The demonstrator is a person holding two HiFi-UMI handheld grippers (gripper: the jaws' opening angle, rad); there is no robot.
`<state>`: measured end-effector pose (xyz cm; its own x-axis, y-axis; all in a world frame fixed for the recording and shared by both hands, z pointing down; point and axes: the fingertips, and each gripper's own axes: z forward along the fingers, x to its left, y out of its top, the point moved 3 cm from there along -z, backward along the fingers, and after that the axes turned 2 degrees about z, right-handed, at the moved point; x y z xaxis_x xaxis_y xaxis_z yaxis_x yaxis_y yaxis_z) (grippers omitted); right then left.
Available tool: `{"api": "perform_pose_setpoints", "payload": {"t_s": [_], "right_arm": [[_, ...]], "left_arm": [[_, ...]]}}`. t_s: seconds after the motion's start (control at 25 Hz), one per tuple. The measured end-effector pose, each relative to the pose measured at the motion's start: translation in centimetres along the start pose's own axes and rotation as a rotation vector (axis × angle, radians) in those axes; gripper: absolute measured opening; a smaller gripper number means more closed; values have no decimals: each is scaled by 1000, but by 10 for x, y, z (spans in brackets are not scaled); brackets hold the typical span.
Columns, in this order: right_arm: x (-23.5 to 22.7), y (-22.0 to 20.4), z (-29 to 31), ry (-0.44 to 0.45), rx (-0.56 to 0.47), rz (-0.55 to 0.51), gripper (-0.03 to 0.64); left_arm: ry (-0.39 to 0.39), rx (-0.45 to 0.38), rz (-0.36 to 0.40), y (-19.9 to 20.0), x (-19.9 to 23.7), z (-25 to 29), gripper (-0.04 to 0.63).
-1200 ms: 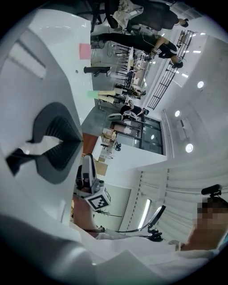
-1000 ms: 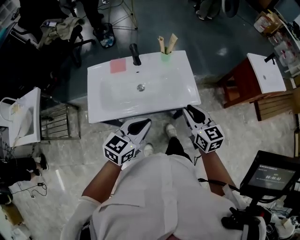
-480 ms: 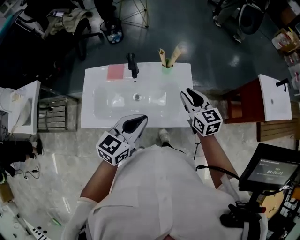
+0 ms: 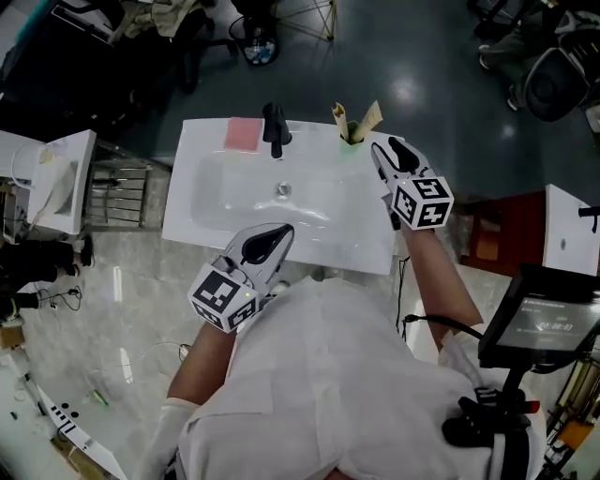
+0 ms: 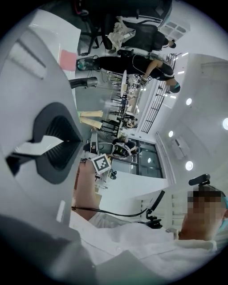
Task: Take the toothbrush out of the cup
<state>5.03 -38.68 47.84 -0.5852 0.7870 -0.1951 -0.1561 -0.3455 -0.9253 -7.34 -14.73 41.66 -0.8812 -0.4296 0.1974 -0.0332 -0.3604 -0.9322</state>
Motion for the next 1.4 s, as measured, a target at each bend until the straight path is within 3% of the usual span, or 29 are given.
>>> {"api": "perform_pose_setpoints", "payload": {"t_s": [0.24,0.56,0.76,0.96,1.4], "right_arm": [[-25,-1,43,33,6,81,149],[-25,0,69,43,7,93,148],[-26,-1,70,21,28,81,146],[-27,0,70,-10,32,58,71],[-26,8,73,-43,2,20,54]], "left_arm": [[105,15,-27,-1,10,6,6],[155,31,-51,0,13,4,6],[168,26,-47,4,11,-2,6],[181,23,-60,4,12,-8,6],[185,15,-60,0,21,-12,6]]}}
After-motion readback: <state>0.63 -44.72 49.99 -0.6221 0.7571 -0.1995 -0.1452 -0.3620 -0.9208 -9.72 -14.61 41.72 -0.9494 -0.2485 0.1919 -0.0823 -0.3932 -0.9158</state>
